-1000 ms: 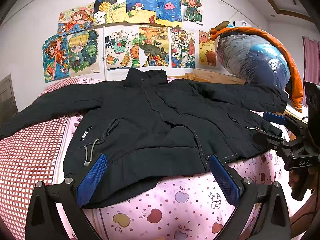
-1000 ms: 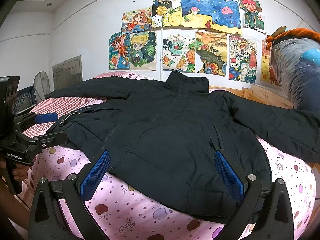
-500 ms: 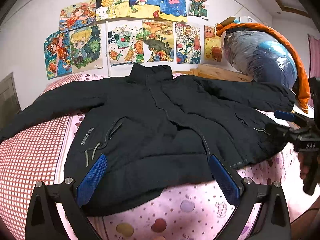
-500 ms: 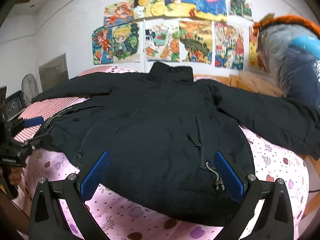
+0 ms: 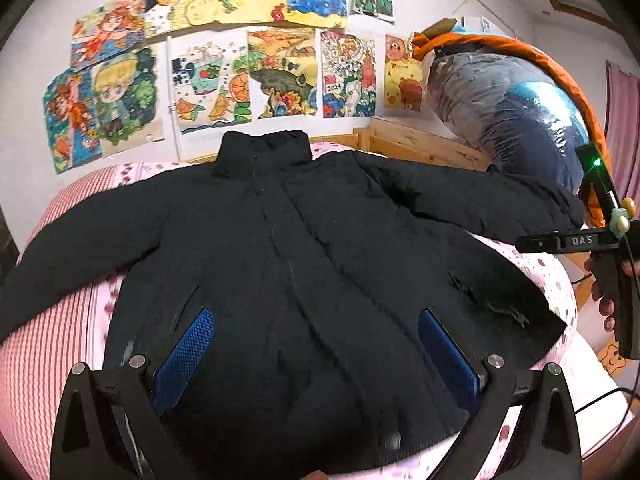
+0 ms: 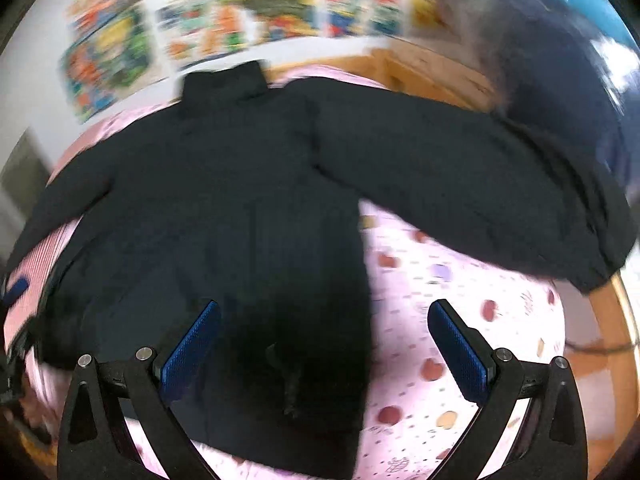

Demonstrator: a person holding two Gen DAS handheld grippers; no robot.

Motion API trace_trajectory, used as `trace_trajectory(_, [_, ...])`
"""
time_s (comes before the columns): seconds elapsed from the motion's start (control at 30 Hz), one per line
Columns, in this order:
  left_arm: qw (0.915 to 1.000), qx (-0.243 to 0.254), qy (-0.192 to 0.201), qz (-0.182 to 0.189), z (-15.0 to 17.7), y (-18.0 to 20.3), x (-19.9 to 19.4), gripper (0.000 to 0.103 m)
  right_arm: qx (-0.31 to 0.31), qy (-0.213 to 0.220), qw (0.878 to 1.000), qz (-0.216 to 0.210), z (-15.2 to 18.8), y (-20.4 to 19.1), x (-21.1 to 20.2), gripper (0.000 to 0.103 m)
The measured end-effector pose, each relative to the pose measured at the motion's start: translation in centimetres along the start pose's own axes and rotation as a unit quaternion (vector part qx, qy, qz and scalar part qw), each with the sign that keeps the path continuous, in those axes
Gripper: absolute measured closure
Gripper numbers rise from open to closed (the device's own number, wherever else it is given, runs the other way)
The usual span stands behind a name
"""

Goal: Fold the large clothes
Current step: 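Grasp the jacket sleeve with the right gripper and fold it across the back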

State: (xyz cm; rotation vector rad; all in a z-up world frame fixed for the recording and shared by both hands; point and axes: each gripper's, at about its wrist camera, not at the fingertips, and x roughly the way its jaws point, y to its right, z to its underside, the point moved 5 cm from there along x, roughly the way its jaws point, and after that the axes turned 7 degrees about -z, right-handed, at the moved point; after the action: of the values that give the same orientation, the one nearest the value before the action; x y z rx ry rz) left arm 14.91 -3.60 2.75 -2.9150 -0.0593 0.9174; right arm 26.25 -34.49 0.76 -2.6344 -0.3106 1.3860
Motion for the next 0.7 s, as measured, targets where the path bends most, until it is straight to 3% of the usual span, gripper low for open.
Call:
trace_trajectory(0.17, [0.9983, 0.055, -0.012, -0.015, -4.2, 1.0, 2.4, 0.0, 0.133, 0.024, 0.991, 0.019, 0.5, 6.7, 1.6, 0.001])
trace_trajectory(0.3, [0.9941, 0.095, -0.042, -0.031, -6.8, 1.6, 5.0, 0.0, 0.241, 0.076, 0.967, 0.012, 2.5, 12.9, 2.0, 0.001])
trace_trajectory(0.43, [0.9923, 0.089, -0.084, -0.024, -8.4, 2.9, 9.2, 0.0, 0.339, 0.1, 0.935, 0.005, 3.7, 17.6, 3.5, 0.001])
trace_trajectory(0.5, [0.9937, 0.073, -0.083, -0.017, -9.0, 3.8, 11.3, 0.0, 0.355, 0.123, 0.927, -0.001, 3.8, 18.4, 3.6, 0.001])
trace_trajectory(0.63, [0.9971, 0.034, -0.068, 0.006, -10.1, 5.2, 15.3, 0.0, 0.352, 0.162, 0.922, -0.016, 2.7, 19.0, 3.6, 0.001])
trace_trajectory(0.7, [0.9961, 0.036, -0.079, 0.014, -10.5, 6.5, 18.0, 0.0, 0.349, 0.167, 0.922, -0.019, 2.0, 18.6, 3.1, 0.001])
